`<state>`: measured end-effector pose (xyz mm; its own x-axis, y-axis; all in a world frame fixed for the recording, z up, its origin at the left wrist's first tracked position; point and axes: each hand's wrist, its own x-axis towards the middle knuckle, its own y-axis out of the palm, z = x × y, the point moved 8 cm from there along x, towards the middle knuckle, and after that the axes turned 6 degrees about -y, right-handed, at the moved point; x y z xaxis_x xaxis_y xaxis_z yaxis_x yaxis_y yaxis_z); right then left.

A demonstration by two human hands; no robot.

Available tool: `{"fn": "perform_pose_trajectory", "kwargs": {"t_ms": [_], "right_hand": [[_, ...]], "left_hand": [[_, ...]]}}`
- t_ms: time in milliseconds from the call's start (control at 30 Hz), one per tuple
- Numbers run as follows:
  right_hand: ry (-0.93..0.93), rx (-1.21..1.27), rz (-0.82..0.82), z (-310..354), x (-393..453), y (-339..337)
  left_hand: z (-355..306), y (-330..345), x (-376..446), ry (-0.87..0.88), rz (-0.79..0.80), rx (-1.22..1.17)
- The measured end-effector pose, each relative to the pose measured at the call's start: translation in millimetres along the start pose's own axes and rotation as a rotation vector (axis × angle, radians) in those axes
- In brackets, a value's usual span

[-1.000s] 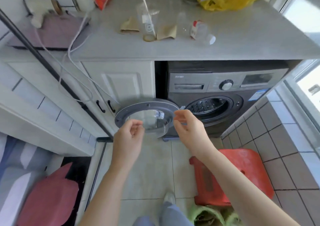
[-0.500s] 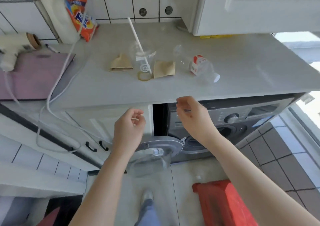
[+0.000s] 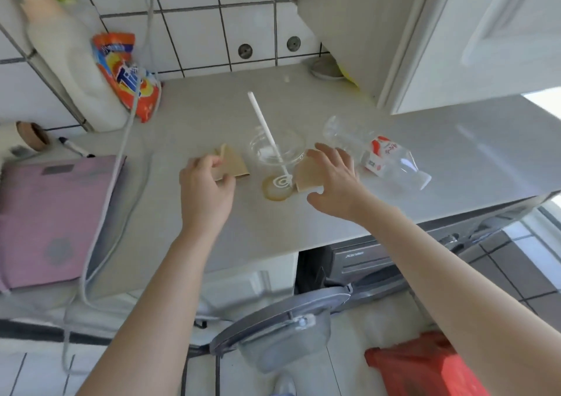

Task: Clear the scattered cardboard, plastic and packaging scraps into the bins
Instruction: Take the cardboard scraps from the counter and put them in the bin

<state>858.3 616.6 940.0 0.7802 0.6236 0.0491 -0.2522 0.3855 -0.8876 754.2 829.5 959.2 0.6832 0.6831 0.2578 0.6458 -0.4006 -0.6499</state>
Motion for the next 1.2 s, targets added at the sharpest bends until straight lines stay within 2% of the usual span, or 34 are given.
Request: {"fn": "perform_pose_trajectory", "kwargs": {"t_ms": [67,167,267,600,767,967,1200], "right_hand": [[0.027,-0.064,0.05,-2.0,9.4,4.8],[0.076,-0.107,0.101,-7.9,17.3,14.1],[0.108,-0.151,0.064,-14.0,21.5,17.0],[0.107,-0.132,-0.111,-20.3,17.3,12.5],[0.067,-0.109,-0.181,-19.6,1.4,12.9],[0.048,-0.027,-0.283,-19.6,-32.5,7.3],[0.029,0.173,-0.257,-11.4,-83.8,-3.1]], "left_hand": [[4.8,16.0,21.4,0.034,0.066,0.107],[18.8,48.9,36.1,0.028,0.284,0.297],[32.1,64.4,36.0,0.009,0.396,0.364],[34.1,49.0,25.2,0.166,0.215,0.332],[29.7,35.0,11.5,0.243,0.123,0.389],[33.6,18.1,-16.3,0.204,0.087,0.247],[20.6,2.5,-71.6,0.18,0.106,0.078]]}}
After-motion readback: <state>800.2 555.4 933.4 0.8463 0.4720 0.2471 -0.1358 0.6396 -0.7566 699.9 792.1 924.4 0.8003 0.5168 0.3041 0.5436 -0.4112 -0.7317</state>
